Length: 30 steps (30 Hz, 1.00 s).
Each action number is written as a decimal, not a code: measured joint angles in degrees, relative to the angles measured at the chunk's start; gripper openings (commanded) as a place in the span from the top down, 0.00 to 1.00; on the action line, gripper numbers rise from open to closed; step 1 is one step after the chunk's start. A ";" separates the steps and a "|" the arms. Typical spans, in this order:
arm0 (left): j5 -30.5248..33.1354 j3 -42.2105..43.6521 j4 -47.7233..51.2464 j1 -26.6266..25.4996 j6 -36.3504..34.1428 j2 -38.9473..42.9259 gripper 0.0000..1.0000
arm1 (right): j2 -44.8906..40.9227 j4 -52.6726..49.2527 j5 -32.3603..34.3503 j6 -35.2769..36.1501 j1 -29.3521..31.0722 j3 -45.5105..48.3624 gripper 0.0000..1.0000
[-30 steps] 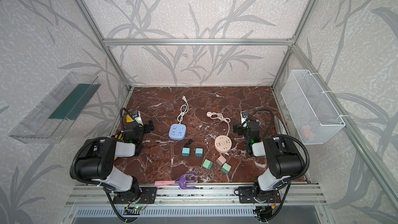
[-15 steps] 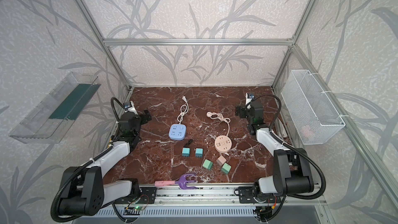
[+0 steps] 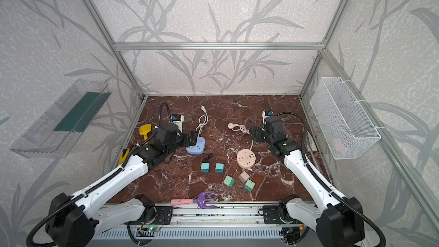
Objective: Insert the plug
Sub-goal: 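Reach the left gripper toward the mint plug adapters while the right arm lifts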
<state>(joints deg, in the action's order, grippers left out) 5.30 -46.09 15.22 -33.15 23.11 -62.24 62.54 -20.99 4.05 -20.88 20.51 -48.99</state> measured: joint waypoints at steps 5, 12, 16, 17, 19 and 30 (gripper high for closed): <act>0.17 -5.09 11.41 -12.72 1.05 0.13 0.02 | -2.29 -9.94 0.52 -4.52 3.48 0.00 0.14; -0.96 -5.33 16.04 -27.08 3.10 -1.03 0.09 | -9.18 -20.68 -2.64 -8.72 3.91 0.66 0.20; -1.97 -5.03 15.32 -30.80 4.76 -4.20 0.13 | -13.75 -24.85 -4.35 -11.39 3.91 2.08 0.24; -2.21 -5.03 14.67 -31.71 5.01 -5.49 0.14 | -14.69 -25.73 -4.66 -12.11 3.91 2.75 0.24; -2.82 -5.03 13.46 -33.62 5.16 -8.09 0.17 | -16.39 -27.71 -5.25 -13.70 3.91 4.09 0.25; -8.04 -8.39 10.16 -36.09 2.54 -19.26 0.22 | -19.85 -32.52 -5.84 -17.46 3.91 6.58 0.27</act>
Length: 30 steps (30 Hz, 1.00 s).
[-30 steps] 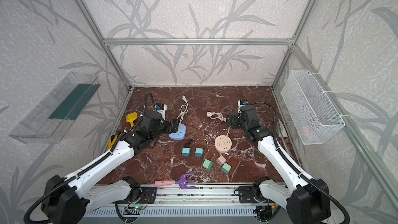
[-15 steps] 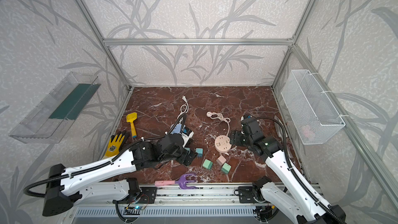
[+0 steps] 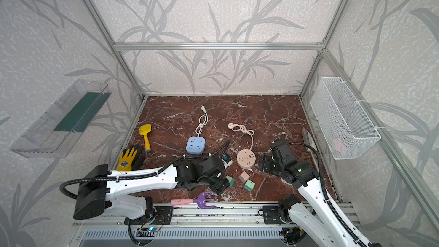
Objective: Insert the plug
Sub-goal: 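Reach the left gripper toward the mint plug adapters while the right arm lifts, then lower the left gripper and grasp the mint green plug adapter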
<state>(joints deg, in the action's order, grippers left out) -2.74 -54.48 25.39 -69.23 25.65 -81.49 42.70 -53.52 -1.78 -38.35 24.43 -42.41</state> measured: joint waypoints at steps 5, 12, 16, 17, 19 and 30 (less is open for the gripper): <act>-0.81 -4.09 -0.31 -0.04 -1.07 -2.93 0.33 | -0.22 -0.07 0.17 -0.87 0.00 1.16 0.29; -0.79 -10.91 1.33 -0.44 -1.09 -11.41 0.43 | -1.68 0.00 0.31 -1.51 0.00 3.54 0.31; -0.72 -15.39 3.45 -0.94 -1.05 -16.87 0.44 | -2.60 -0.15 0.31 -1.86 0.00 4.39 0.31; -0.63 -16.31 3.96 -1.18 -1.03 -18.08 0.44 | -2.86 -0.20 0.31 -1.92 0.00 4.46 0.31; -0.57 -17.68 4.79 -1.64 -1.03 -19.96 0.45 | -3.48 -0.20 0.37 -2.01 0.00 4.68 0.32; -0.72 -19.37 7.10 -2.45 -0.72 -22.86 0.48 | -5.25 -0.81 0.90 -2.60 0.00 5.01 0.33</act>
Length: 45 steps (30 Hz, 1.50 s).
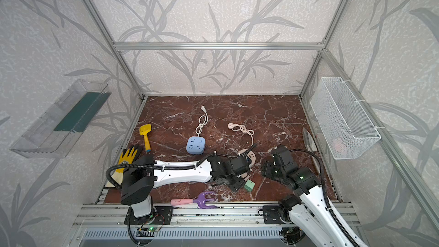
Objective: Insert the plug
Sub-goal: 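Lower the left gripper and grasp the mint green plug adapter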
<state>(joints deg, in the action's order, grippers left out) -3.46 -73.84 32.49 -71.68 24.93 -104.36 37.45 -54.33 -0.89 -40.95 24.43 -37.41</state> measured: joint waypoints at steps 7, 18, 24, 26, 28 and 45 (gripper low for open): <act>-3.67 -0.35 0.04 0.00 0.79 0.00 0.47 | -1.11 -0.39 1.75 -1.62 0.00 0.00 0.33; -13.25 -3.74 -0.22 0.00 4.59 -3.67 0.48 | 0.02 -0.22 3.39 -3.61 -0.59 0.07 0.34; -13.60 -5.49 0.92 0.00 5.44 -7.67 0.48 | -0.85 0.15 3.45 -3.54 -2.56 -0.13 0.34; -13.46 -6.84 1.81 0.00 5.53 -8.85 0.47 | -1.31 0.33 3.41 -3.54 -3.48 -0.13 0.34; -13.31 -8.39 2.21 0.00 5.51 -10.08 0.47 | -1.57 0.74 3.28 -3.54 -4.46 -0.11 0.34; -9.73 -15.50 5.88 0.57 5.11 -16.55 0.43 | -1.66 4.48 -1.29 -2.03 -10.25 0.48 0.33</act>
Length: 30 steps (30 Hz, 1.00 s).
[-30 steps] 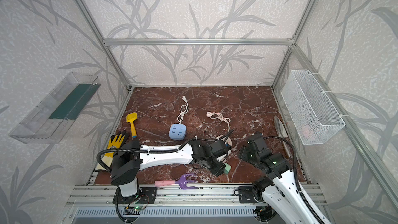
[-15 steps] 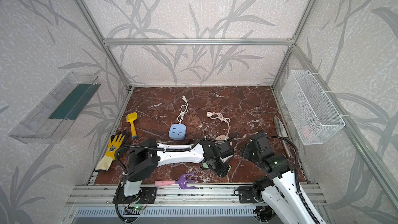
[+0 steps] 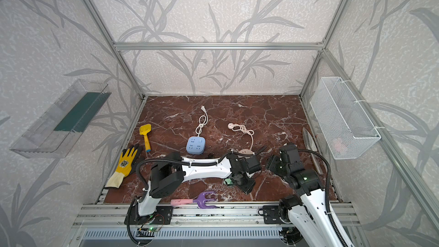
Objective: Insert the plug
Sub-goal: 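Lower the left gripper and grasp the mint green plug adapter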
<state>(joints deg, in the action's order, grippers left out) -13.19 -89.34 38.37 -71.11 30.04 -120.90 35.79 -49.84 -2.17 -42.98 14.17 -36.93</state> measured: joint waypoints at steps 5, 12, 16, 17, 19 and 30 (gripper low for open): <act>1.36 -0.59 0.39 0.02 -0.31 -0.48 0.43 | -0.02 0.85 -1.40 0.00 -0.66 1.25 0.33; 2.49 -1.97 1.03 0.02 -0.90 -1.42 0.45 | -0.24 1.90 -2.49 0.20 -0.98 1.81 0.33; 2.93 -2.49 1.05 0.02 -1.05 -1.79 0.47 | -0.37 2.10 -2.86 0.42 -1.20 1.81 0.32; 3.08 -2.51 1.05 0.02 -1.09 -1.84 0.47 | -0.37 2.14 -2.91 0.55 -1.22 1.81 0.33; 3.28 -2.56 1.07 0.02 -1.14 -1.90 0.48 | -0.37 2.29 -2.93 0.63 -1.31 1.81 0.33; 4.15 -2.56 0.81 -0.04 -1.03 -1.88 0.61 | -0.13 3.41 -3.98 1.09 -2.29 1.81 0.33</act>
<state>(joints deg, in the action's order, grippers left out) -9.04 -91.90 39.18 -71.16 29.02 -122.78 35.66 -46.44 -6.15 -41.89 11.88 -35.11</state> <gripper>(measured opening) 0.422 0.675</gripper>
